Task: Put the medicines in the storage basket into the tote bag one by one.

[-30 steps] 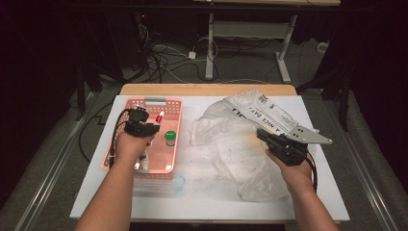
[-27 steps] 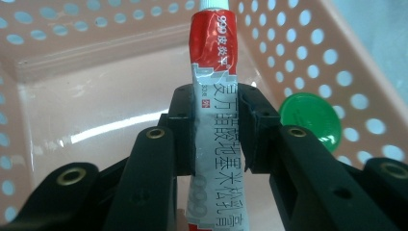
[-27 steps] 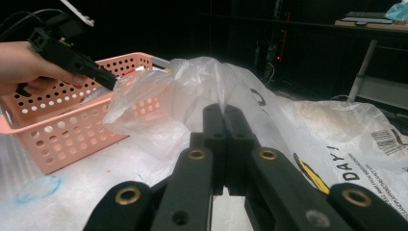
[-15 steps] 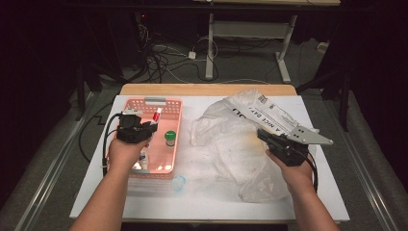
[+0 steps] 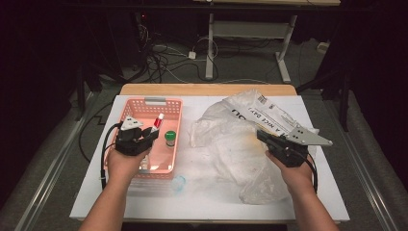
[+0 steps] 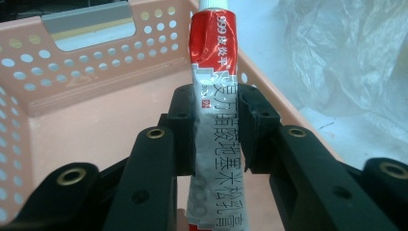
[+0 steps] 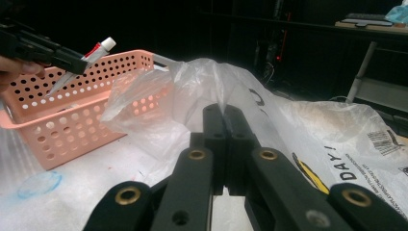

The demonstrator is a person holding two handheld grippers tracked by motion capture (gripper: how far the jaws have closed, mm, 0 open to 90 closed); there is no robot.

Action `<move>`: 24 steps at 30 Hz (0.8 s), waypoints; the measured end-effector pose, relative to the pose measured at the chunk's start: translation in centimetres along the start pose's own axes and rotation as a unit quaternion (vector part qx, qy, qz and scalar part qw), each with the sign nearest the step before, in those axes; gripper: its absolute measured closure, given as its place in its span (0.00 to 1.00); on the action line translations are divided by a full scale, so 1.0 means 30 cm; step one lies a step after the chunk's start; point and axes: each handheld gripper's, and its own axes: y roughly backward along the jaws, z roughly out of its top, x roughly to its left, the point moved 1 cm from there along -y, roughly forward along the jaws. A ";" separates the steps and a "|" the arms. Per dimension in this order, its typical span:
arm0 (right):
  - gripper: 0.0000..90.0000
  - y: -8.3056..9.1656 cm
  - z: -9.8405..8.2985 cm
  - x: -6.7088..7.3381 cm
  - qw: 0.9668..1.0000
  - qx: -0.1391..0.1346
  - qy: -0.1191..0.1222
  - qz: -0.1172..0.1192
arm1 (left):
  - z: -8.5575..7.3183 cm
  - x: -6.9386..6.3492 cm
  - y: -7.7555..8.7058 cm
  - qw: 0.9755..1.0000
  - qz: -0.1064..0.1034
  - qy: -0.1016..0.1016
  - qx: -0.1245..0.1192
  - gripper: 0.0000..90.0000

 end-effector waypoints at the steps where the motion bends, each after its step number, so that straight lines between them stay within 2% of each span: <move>1: 1.00 -0.001 0.000 0.001 1.000 0.000 0.001 0.001 | -0.006 -0.002 0.006 1.000 -0.002 0.003 -0.004 0.76; 7: 1.00 -0.005 -0.003 0.007 1.000 0.004 0.005 0.003 | -0.037 -0.030 0.039 1.000 -0.018 -0.004 -0.026 0.76; 11: 1.00 -0.003 -0.001 0.010 1.000 0.003 0.006 0.004 | -0.060 -0.044 0.066 0.998 -0.031 0.001 -0.050 0.76; 13: 1.00 -0.002 0.001 0.011 1.000 0.003 0.008 0.004 | -0.060 -0.049 0.075 0.998 -0.033 -0.003 -0.050 0.76; 18: 1.00 0.000 0.002 0.012 1.000 0.002 0.008 0.001 | -0.061 -0.057 0.106 0.997 -0.050 0.003 -0.066 0.76; 24: 1.00 0.006 0.004 0.011 1.000 0.000 0.008 0.002 | -0.062 -0.073 0.118 0.996 -0.061 0.002 -0.071 0.76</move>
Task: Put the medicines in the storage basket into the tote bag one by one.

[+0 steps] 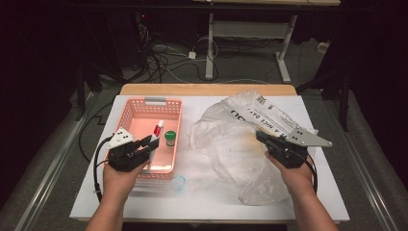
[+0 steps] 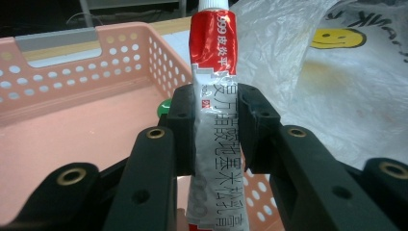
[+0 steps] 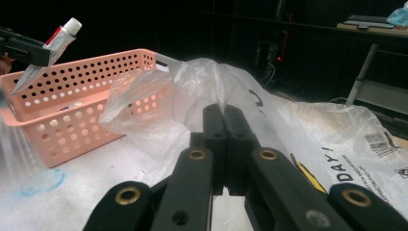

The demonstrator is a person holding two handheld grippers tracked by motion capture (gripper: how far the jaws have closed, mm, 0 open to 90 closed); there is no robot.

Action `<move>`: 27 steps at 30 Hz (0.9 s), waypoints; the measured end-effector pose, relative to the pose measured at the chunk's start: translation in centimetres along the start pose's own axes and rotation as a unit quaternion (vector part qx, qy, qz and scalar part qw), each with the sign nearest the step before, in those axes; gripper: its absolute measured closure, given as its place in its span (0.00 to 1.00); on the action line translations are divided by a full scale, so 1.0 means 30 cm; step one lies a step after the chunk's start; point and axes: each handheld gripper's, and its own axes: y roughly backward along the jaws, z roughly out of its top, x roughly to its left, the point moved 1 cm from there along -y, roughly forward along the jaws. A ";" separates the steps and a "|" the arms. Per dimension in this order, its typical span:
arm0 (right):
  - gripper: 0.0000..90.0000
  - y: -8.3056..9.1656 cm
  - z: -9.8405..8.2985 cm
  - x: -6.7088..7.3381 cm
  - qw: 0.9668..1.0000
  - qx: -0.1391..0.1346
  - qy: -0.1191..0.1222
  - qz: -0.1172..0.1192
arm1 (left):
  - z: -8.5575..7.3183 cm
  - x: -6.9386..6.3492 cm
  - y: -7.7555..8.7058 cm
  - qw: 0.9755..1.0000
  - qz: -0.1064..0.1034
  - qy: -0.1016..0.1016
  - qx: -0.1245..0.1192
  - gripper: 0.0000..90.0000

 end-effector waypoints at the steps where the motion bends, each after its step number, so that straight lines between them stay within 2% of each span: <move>1: 1.00 0.001 0.000 0.000 1.000 0.000 0.000 0.000 | 0.000 -0.003 -0.001 1.000 -0.001 -0.001 0.000 0.76; 12: 1.00 0.007 0.000 -0.007 1.000 -0.003 -0.006 -0.001 | 0.012 -0.048 0.006 1.000 -0.022 -0.006 -0.012 0.76; 17: 1.00 0.010 0.001 -0.008 1.000 -0.006 -0.008 -0.001 | 0.011 -0.069 -0.003 0.999 -0.045 -0.004 -0.014 0.76; 27: 1.00 0.007 0.000 -0.003 1.000 -0.004 -0.004 -0.001 | 0.010 -0.129 -0.030 0.998 -0.066 -0.024 -0.007 0.76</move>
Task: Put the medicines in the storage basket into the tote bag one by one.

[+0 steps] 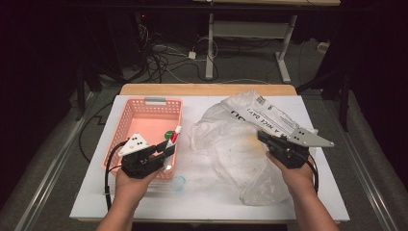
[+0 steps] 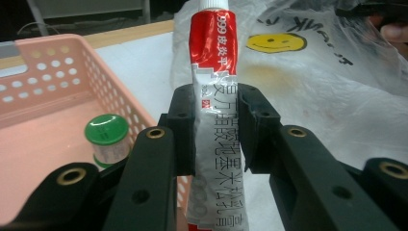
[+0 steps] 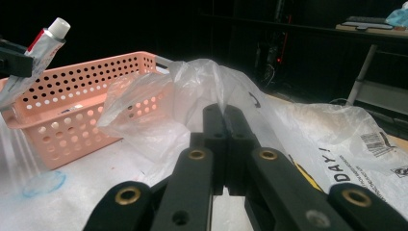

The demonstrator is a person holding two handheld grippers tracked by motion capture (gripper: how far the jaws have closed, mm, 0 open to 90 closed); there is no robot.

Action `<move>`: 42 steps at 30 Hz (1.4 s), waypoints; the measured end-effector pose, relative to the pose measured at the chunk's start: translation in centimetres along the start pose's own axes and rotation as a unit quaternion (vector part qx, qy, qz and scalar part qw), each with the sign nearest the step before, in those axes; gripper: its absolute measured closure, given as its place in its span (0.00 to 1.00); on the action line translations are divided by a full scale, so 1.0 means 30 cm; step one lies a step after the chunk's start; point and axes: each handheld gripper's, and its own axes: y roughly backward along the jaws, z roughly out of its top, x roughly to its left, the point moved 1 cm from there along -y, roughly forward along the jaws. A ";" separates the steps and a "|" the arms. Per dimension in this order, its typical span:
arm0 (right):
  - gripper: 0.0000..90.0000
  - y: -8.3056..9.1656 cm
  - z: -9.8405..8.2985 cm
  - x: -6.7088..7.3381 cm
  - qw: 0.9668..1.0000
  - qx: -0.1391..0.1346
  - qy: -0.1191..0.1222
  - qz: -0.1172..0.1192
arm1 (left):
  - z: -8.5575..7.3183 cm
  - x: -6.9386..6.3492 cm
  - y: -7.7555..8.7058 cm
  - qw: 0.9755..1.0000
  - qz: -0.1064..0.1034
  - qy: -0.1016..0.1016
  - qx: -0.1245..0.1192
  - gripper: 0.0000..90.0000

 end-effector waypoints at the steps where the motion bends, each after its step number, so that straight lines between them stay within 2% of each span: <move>1: 1.00 0.000 0.000 0.000 1.000 0.000 0.001 0.000 | 0.000 -0.005 -0.005 1.000 -0.003 -0.002 0.001 0.76; 7: 1.00 0.002 0.002 0.002 1.000 0.000 -0.001 0.001 | -0.002 -0.040 -0.029 1.000 -0.020 -0.007 0.003 0.76; 13: 1.00 0.003 0.003 0.002 1.000 -0.002 0.002 0.002 | -0.004 -0.073 -0.053 0.999 -0.028 -0.015 0.009 0.76; 17: 1.00 0.001 0.002 0.003 1.000 0.000 0.003 0.000 | -0.001 -0.088 -0.080 0.999 -0.034 -0.012 0.011 0.76; 21: 1.00 0.002 0.003 0.001 1.000 0.000 0.004 -0.002 | 0.006 -0.108 -0.105 0.999 -0.039 -0.021 0.014 0.76; 23: 1.00 0.005 0.003 0.000 1.000 0.001 0.002 -0.003 | 0.013 -0.117 -0.120 0.998 -0.044 -0.031 0.015 0.76; 28: 1.00 0.005 0.003 0.000 1.000 0.001 0.003 -0.003 | 0.027 -0.135 -0.162 0.998 -0.050 -0.029 0.016 0.76; 36: 1.00 0.006 0.004 -0.003 1.000 -0.001 0.005 -0.001 | 0.056 -0.185 -0.231 0.997 -0.059 -0.042 0.022 0.76; 42: 1.00 0.004 0.004 -0.001 1.000 0.001 0.004 0.002 | 0.055 -0.217 -0.300 0.996 -0.067 -0.048 0.029 0.76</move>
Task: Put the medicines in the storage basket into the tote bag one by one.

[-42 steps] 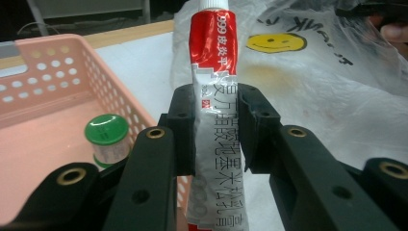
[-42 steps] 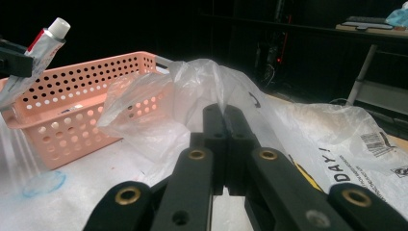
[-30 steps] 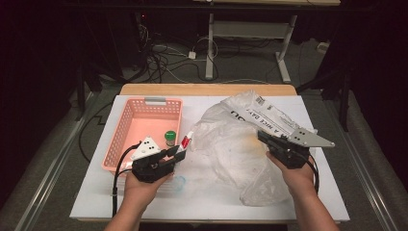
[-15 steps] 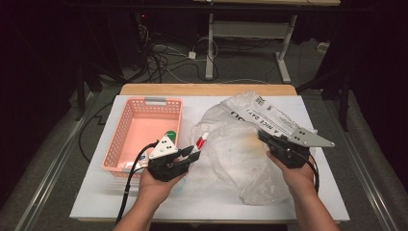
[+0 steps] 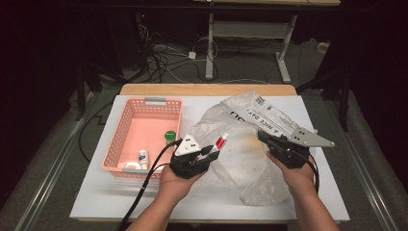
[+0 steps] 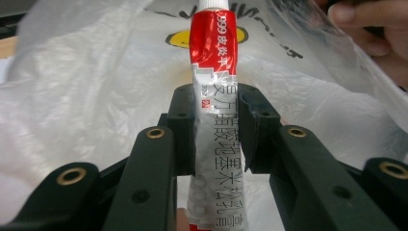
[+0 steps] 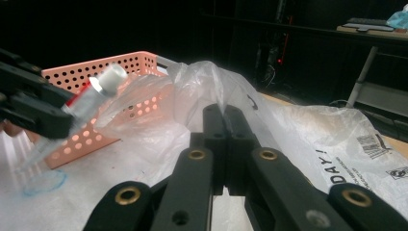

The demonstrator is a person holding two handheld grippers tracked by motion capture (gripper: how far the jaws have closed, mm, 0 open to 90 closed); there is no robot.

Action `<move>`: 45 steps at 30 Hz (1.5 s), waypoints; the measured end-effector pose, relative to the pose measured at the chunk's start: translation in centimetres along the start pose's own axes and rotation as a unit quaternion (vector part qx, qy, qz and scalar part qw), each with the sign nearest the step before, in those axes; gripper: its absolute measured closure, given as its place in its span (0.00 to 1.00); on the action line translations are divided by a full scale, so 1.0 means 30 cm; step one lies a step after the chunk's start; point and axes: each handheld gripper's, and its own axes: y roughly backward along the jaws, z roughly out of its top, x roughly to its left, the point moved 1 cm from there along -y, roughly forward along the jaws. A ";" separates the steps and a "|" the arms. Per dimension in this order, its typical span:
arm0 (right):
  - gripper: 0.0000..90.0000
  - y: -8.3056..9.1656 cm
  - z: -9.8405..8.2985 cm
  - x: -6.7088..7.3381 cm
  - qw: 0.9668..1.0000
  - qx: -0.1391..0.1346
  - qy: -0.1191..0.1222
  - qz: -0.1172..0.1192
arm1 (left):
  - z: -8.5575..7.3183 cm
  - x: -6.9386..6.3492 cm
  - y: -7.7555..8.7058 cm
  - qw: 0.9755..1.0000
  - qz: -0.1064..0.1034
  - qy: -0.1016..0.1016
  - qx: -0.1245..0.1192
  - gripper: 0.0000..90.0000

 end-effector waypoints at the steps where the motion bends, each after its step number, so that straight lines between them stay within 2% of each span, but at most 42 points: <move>1: 1.00 0.000 0.000 0.000 1.000 0.000 -0.001 0.001 | -0.002 0.000 -0.017 1.000 -0.001 0.000 0.003 0.76; 8: 1.00 -0.006 -0.005 0.001 1.000 -0.001 -0.007 0.002 | -0.008 0.001 -0.088 1.000 0.000 0.003 0.017 0.76; 16: 1.00 0.001 0.002 0.005 1.000 -0.005 -0.003 0.001 | 0.001 -0.009 -0.161 1.000 0.007 0.000 0.024 0.76; 20: 1.00 0.001 0.006 0.009 1.000 -0.007 -0.002 0.001 | 0.006 -0.018 -0.213 0.999 0.016 -0.006 0.029 0.76; 23: 1.00 0.002 0.007 0.009 1.000 -0.011 0.000 -0.001 | 0.008 -0.020 -0.251 0.999 0.015 -0.006 0.039 0.76; 29: 1.00 0.003 0.009 0.007 1.000 -0.013 -0.004 0.000 | 0.016 -0.009 -0.322 0.998 0.022 -0.006 0.051 0.76; 34: 1.00 0.006 0.012 0.003 1.000 -0.017 -0.006 0.001 | 0.029 -0.002 -0.382 0.998 0.016 -0.019 0.061 0.76; 41: 1.00 0.010 0.013 0.000 1.000 -0.019 -0.008 0.000 | 0.037 0.001 -0.478 0.997 0.034 -0.010 0.075 0.76; 45: 1.00 0.015 0.015 -0.003 1.000 -0.021 -0.011 0.000 | 0.035 0.009 -0.514 0.996 0.042 -0.002 0.077 0.76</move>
